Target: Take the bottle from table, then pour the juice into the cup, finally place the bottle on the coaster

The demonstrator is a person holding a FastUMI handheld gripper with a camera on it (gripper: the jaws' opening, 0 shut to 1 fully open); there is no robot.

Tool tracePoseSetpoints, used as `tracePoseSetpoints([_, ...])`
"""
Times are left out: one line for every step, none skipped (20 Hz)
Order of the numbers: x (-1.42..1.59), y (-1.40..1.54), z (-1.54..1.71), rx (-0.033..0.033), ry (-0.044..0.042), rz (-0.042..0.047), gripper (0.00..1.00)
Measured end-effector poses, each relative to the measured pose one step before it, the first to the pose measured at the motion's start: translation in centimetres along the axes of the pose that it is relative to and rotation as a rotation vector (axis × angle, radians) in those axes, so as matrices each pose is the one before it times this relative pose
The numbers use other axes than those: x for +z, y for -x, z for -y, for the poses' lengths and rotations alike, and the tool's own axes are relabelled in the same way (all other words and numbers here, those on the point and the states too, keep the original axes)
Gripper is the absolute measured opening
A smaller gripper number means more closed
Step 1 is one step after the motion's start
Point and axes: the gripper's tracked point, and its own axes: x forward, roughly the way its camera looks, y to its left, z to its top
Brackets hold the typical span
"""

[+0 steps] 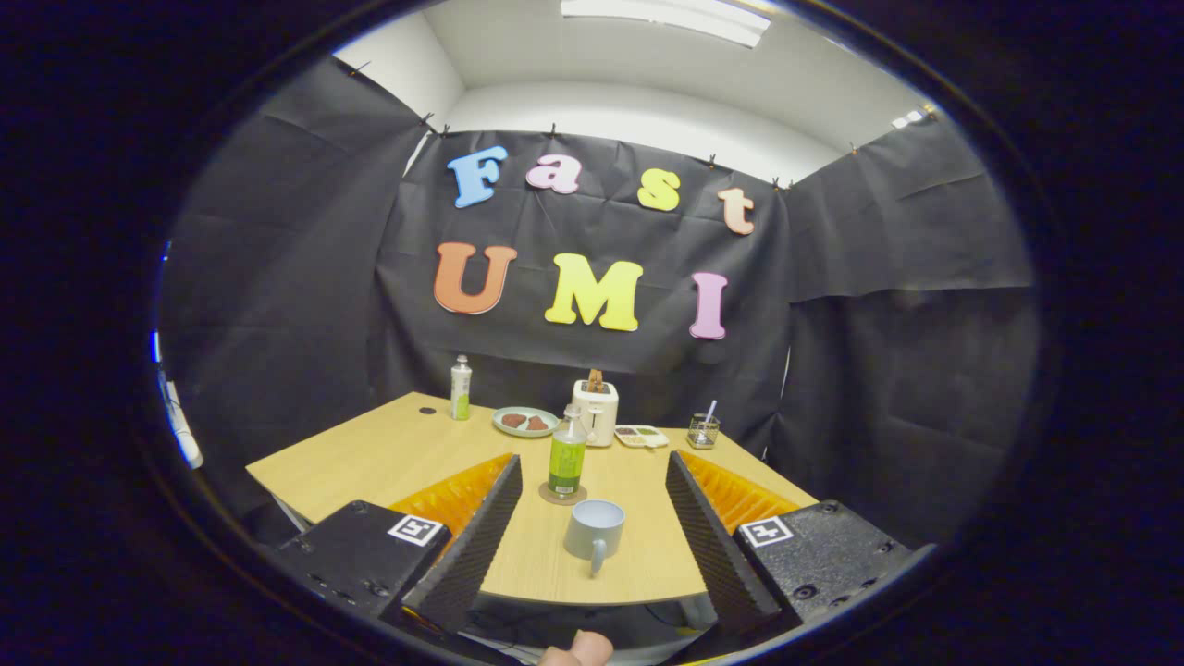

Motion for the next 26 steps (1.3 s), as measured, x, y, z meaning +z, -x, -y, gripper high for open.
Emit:
tracePoseSetpoints([0.076,0.300,0.075,-0.00326,-0.00169,0.00916,1.00])
tracePoseSetpoints([0.069,0.246,0.040,0.00261,-0.00698,0.00820,1.00])
tracePoseSetpoints([-0.093,0.146,-0.047,0.00537,-0.01163,0.00612,1.00])
tracePoseSetpoints([-0.012,0.298,0.043,0.00352,-0.01283,0.00417,1.00])
tracePoseSetpoints([-0.091,0.212,0.189,0.00340,-0.00818,0.00354,1.00])
tracePoseSetpoints([0.060,0.139,0.167,-0.00242,-0.00368,0.00188,1.00])
tracePoseSetpoints([-0.041,0.075,0.200,-0.00354,0.00169,0.00029,1.00])
tracePoseSetpoints([0.032,0.162,0.167,-0.00291,-0.00010,0.00111,1.00])
tracePoseSetpoints([0.021,-0.035,0.174,-0.00358,-0.00303,0.00253,1.00])
tracePoseSetpoints([-0.081,0.028,0.083,0.00014,-0.00475,-0.00105,1.00])
tracePoseSetpoints([-0.230,-0.025,0.037,0.00169,-0.00835,-0.00187,1.00])
tracePoseSetpoints([-0.013,0.025,0.092,0.00016,-0.00857,-0.00192,1.00])
tracePoseSetpoints([-0.132,-0.036,0.118,0.00085,-0.00635,-0.00221,1.00])
tracePoseSetpoints([0.006,0.028,-0.047,0.00325,-0.00468,0.00056,1.00])
tracePoseSetpoints([-0.032,-0.051,0.060,0.00156,-0.00290,0.00237,1.00])
tracePoseSetpoints([0.095,-0.002,-0.006,0.00061,0.00009,0.00334,1.00])
tracePoseSetpoints([-0.094,0.005,0.055,0.00019,0.00141,0.00321,1.00])
tracePoseSetpoints([0.041,0.001,0.024,0.00015,-0.00019,0.00302,1.00])
tracePoseSetpoints([-0.064,0.129,0.014,0.00228,-0.00181,0.00235,1.00])
tracePoseSetpoints([0.050,0.026,-0.039,0.00284,-0.00326,0.00131,1.00])
tracePoseSetpoints([-0.077,-0.033,0.102,0.00383,-0.00520,-0.00071,1.00])
tracePoseSetpoints([-0.103,0.016,-0.023,0.00415,-0.00426,-0.00126,1.00])
tracePoseSetpoints([-0.087,-0.064,-0.009,0.00415,-0.00465,-0.00121,1.00])
tracePoseSetpoints([-0.048,0.046,0.046,0.00285,-0.00345,-0.00032,1.00])
tracePoseSetpoints([-0.122,-0.001,0.042,0.00082,-0.00252,0.00192,1.00])
tracePoseSetpoints([0.150,0.036,0.068,-0.00032,-0.00196,0.00412,1.00])
